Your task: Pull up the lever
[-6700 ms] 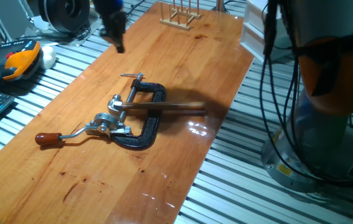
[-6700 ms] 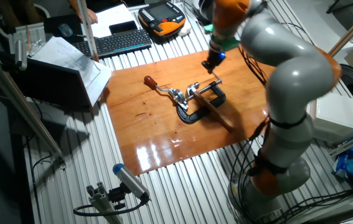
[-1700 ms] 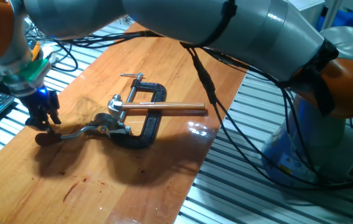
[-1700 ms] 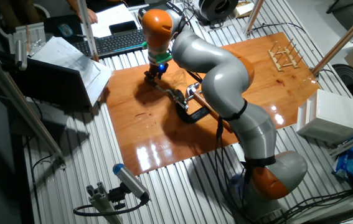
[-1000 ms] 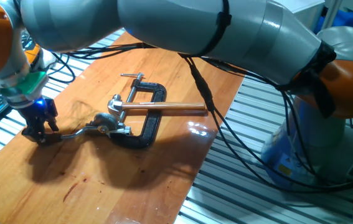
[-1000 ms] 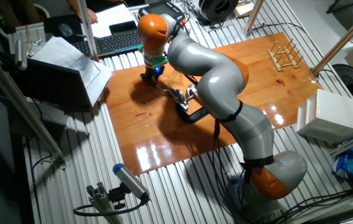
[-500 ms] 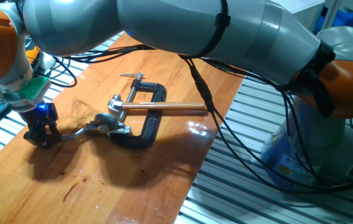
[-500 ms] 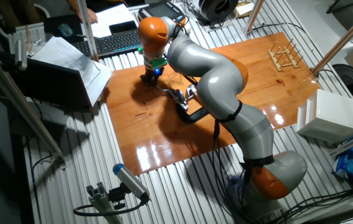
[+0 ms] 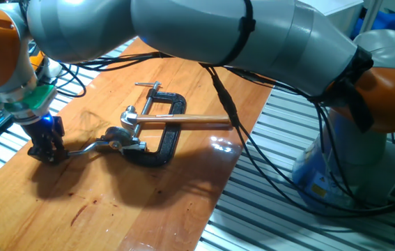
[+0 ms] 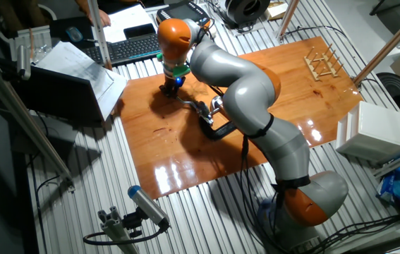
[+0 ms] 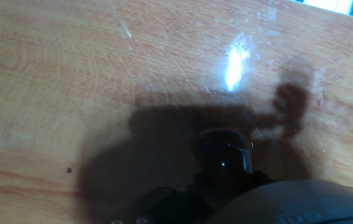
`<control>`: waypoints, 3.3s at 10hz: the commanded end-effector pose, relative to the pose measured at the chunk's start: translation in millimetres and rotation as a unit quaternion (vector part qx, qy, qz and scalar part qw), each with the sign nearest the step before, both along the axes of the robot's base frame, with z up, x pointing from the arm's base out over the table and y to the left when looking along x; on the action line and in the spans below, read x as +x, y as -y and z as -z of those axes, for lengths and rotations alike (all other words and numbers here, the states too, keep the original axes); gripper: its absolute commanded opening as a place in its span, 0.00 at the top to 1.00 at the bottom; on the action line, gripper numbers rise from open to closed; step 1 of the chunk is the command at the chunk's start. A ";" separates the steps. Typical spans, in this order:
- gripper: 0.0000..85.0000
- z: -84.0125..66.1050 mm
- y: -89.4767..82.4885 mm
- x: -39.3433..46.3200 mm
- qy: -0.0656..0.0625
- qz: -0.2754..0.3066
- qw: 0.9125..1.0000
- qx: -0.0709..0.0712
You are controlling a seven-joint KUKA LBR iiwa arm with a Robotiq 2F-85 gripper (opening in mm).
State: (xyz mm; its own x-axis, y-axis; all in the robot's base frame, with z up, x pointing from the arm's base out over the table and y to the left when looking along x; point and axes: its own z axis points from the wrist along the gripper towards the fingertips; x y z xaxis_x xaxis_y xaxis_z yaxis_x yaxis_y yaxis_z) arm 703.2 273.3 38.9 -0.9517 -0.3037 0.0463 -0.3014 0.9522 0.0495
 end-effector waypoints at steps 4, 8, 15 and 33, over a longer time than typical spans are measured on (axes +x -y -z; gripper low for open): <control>1.00 -10.8 3.4 4.1 -0.006 -0.008 1.000 0.003; 1.00 -32.1 4.2 -1.4 -0.002 -0.004 1.000 -0.010; 1.00 -49.1 8.3 -4.8 -0.001 -0.003 1.000 -0.013; 1.00 -80.9 14.2 -15.1 -0.023 0.006 1.000 -0.008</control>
State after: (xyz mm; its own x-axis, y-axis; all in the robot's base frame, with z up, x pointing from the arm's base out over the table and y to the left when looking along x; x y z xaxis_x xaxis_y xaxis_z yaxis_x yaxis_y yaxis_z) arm 688.0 259.1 119.7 -0.9520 -0.2913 0.0943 -0.2880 0.9565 0.0472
